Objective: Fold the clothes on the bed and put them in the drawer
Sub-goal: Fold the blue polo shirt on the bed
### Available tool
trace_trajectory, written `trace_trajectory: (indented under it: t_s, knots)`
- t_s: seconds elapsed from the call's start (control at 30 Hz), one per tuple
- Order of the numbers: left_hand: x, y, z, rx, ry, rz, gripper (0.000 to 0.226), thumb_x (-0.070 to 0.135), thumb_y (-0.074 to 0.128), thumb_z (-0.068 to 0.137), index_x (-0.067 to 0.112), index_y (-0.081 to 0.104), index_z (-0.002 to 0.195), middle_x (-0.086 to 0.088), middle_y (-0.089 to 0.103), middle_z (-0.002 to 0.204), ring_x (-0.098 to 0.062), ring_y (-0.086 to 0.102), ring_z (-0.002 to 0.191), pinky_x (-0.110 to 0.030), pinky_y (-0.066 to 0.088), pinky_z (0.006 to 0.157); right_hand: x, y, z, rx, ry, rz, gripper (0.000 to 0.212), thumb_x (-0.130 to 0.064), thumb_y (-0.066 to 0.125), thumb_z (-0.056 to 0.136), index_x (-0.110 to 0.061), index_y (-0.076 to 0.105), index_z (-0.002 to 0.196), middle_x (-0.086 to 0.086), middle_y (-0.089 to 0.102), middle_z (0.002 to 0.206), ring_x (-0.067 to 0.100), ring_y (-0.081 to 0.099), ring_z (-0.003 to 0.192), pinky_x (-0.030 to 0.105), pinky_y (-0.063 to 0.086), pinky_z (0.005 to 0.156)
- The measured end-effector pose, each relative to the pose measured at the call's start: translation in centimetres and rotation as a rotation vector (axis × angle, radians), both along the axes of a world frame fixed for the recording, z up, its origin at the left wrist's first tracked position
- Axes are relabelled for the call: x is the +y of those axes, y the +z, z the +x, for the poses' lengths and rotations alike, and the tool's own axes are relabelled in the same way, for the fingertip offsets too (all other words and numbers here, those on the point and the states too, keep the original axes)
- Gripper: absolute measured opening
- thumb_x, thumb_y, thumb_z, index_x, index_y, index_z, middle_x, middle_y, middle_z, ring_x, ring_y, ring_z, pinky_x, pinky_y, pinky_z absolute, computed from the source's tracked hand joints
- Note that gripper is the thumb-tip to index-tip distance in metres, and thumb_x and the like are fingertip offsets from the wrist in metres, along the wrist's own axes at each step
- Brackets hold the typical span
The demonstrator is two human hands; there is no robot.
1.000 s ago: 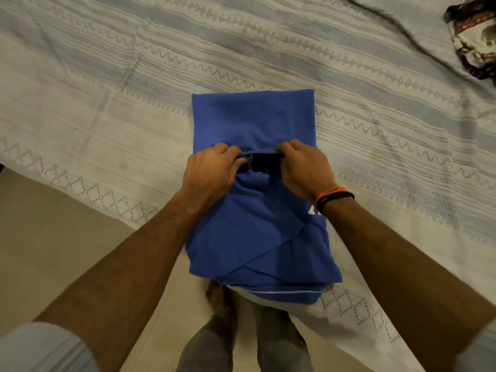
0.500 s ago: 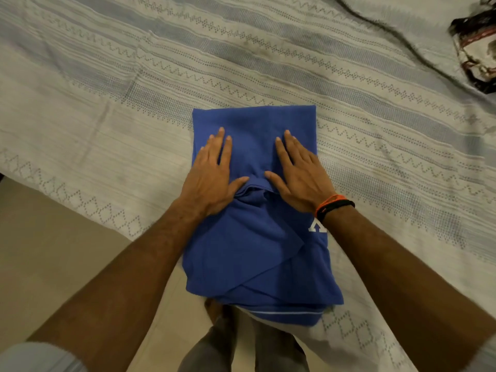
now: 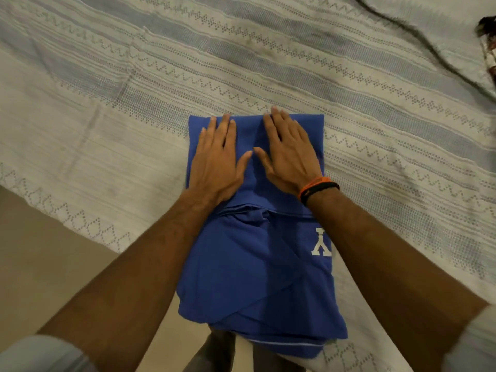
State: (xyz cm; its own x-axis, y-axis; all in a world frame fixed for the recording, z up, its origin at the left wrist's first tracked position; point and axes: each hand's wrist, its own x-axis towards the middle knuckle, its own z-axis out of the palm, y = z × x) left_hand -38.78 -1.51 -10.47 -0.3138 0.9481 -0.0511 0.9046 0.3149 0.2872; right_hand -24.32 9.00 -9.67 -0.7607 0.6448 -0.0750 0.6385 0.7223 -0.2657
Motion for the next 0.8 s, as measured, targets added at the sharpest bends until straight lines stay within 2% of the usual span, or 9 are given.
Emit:
trace_trajectory:
  t_s: [0.07,0.17,0.27,0.4,0.53,0.6,0.7,0.73,0.8]
  knots:
    - [0.4,-1.4,-1.2,0.028,0.003,-0.048,0.09,0.07,0.022,0.093,0.006,0.014,0.157,-0.01,0.01,0.165,-0.03,0.005,0.152,-0.045,0.008,0.124,1.6,-1.3,0.2,-0.051,-0.023,0.015,0.087,-0.067,0.025,0.096,-0.007,0.009,0.158,0.012,0.004,0.166,0.029,0.003,0.153,0.042,0.0,0.124]
    - [-0.4,-2.7,-2.8,0.071,0.009,-0.027,0.103,0.083,0.029,0.085,0.014,0.007,0.158,-0.004,0.003,0.166,-0.027,0.0,0.153,-0.045,0.006,0.124,3.0,-2.8,2.2,-0.041,-0.154,0.036,0.111,-0.086,0.025,0.082,-0.007,0.006,0.158,0.011,0.002,0.166,0.026,0.0,0.153,0.044,-0.002,0.124]
    - [-0.4,-3.0,-3.2,0.088,0.08,-0.016,0.11,0.088,0.031,0.08,0.015,0.005,0.158,-0.006,0.0,0.166,-0.028,-0.004,0.153,-0.048,0.003,0.123,3.4,-3.3,3.6,-0.016,-0.237,0.061,0.119,-0.092,0.024,0.077,-0.006,0.008,0.157,0.012,0.002,0.166,0.028,0.001,0.153,0.048,0.001,0.123]
    - [-0.3,-3.4,-3.4,0.073,0.074,0.031,0.107,0.085,0.032,0.083,0.013,0.008,0.158,-0.008,0.004,0.166,-0.028,0.0,0.153,-0.047,0.002,0.123,3.8,-3.7,3.8,-0.004,-0.229,0.064,0.117,-0.091,0.023,0.079,-0.006,0.009,0.157,0.013,0.004,0.166,0.028,0.003,0.153,0.048,0.004,0.123]
    - [-0.3,-3.5,-3.6,-0.01,0.072,0.083,0.093,0.074,0.036,0.09,0.015,0.013,0.158,-0.006,0.006,0.166,-0.026,0.001,0.153,-0.046,0.002,0.124,3.8,-3.7,3.9,0.081,-0.259,0.057,0.099,-0.08,0.027,0.088,-0.009,0.018,0.156,0.009,0.014,0.165,0.025,0.011,0.152,0.043,0.005,0.124]
    - [-0.3,-3.2,-4.0,-0.142,0.147,0.198,0.077,0.059,0.039,0.098,0.011,0.022,0.156,-0.011,0.014,0.164,-0.027,0.009,0.152,-0.042,0.008,0.124,4.2,-3.1,3.9,0.198,-0.307,0.008,0.08,-0.068,0.036,0.093,-0.013,0.034,0.151,0.009,0.031,0.157,0.026,0.029,0.144,0.039,0.017,0.12]
    - [0.1,-2.2,-4.4,-0.382,0.44,0.415,0.064,0.036,0.054,0.098,-0.002,0.036,0.146,-0.014,0.046,0.145,-0.026,0.043,0.135,-0.038,0.033,0.116,5.2,-1.8,4.0,0.389,-0.404,-0.16,0.061,-0.049,0.063,0.089,-0.011,0.052,0.135,0.01,0.051,0.13,0.024,0.048,0.118,0.03,0.038,0.101]
    - [0.2,-1.3,-4.4,-0.454,0.532,0.43,0.063,0.031,0.061,0.094,-0.002,0.038,0.143,-0.01,0.053,0.133,-0.022,0.051,0.124,-0.034,0.04,0.109,5.4,-1.2,4.2,0.416,-0.435,-0.257,0.056,-0.042,0.069,0.088,-0.01,0.054,0.131,0.008,0.054,0.124,0.022,0.051,0.113,0.023,0.039,0.094]
    - [1.0,0.0,-5.2,-0.576,0.695,0.349,0.064,0.025,0.073,0.087,0.002,0.042,0.138,-0.004,0.059,0.116,-0.016,0.058,0.105,-0.021,0.045,0.094,6.3,-0.1,4.2,0.391,-0.493,-0.404,0.045,-0.032,0.076,0.085,-0.01,0.06,0.121,0.002,0.059,0.108,0.016,0.055,0.096,0.009,0.038,0.075]
